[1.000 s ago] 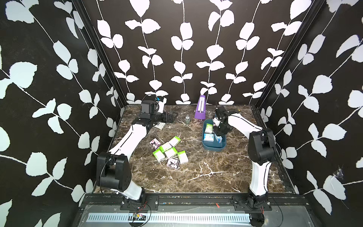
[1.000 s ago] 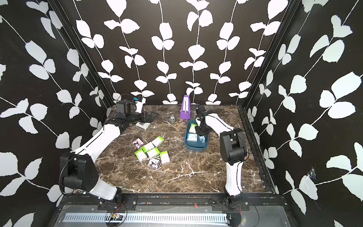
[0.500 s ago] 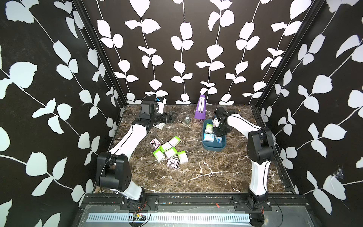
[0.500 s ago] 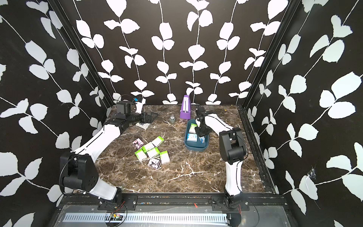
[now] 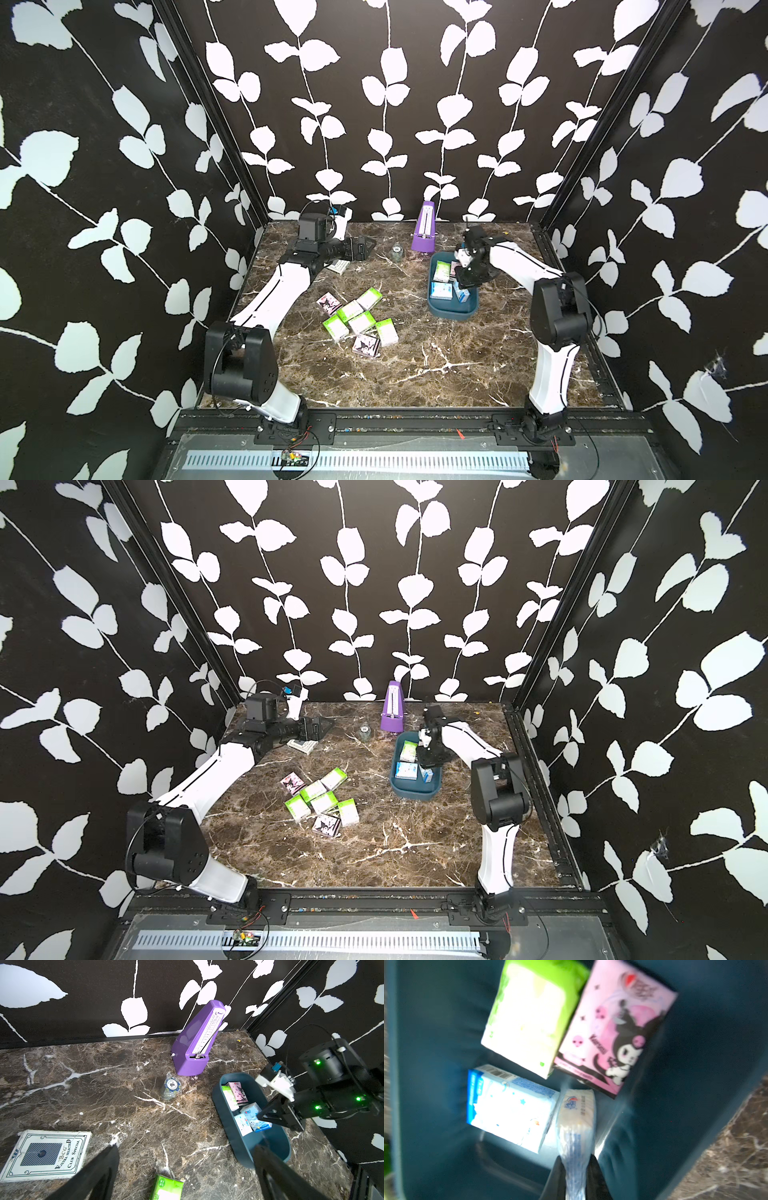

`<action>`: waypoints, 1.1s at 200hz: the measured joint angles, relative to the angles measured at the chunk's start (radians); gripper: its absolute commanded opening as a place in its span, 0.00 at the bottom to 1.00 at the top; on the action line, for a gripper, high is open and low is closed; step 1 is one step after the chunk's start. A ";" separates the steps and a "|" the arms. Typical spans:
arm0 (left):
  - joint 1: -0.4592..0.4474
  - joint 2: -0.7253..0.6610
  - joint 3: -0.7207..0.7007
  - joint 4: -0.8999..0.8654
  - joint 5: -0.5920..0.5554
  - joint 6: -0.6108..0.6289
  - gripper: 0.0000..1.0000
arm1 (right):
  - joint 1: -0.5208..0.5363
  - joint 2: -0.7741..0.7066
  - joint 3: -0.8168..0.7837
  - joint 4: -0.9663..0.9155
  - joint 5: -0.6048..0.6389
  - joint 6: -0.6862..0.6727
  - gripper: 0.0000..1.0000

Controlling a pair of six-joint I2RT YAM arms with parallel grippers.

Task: Put the pocket tissues into the storage box
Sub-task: Place the pocket tissues in the storage box.

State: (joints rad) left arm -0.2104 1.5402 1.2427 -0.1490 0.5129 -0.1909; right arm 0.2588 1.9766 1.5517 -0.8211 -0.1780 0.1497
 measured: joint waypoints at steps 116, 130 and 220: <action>0.004 0.000 0.000 0.000 0.003 0.000 0.99 | -0.047 -0.018 -0.079 0.118 -0.156 0.148 0.34; 0.005 0.000 0.000 0.000 0.003 0.000 0.99 | -0.047 -0.018 -0.084 0.121 -0.145 0.152 0.40; 0.006 0.000 0.000 0.002 0.005 -0.001 0.99 | -0.037 -0.069 -0.042 0.016 0.027 0.080 0.47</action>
State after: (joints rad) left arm -0.2047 1.5406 1.2427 -0.1467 0.5175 -0.1917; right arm 0.2214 1.9072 1.5097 -0.8051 -0.1513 0.2302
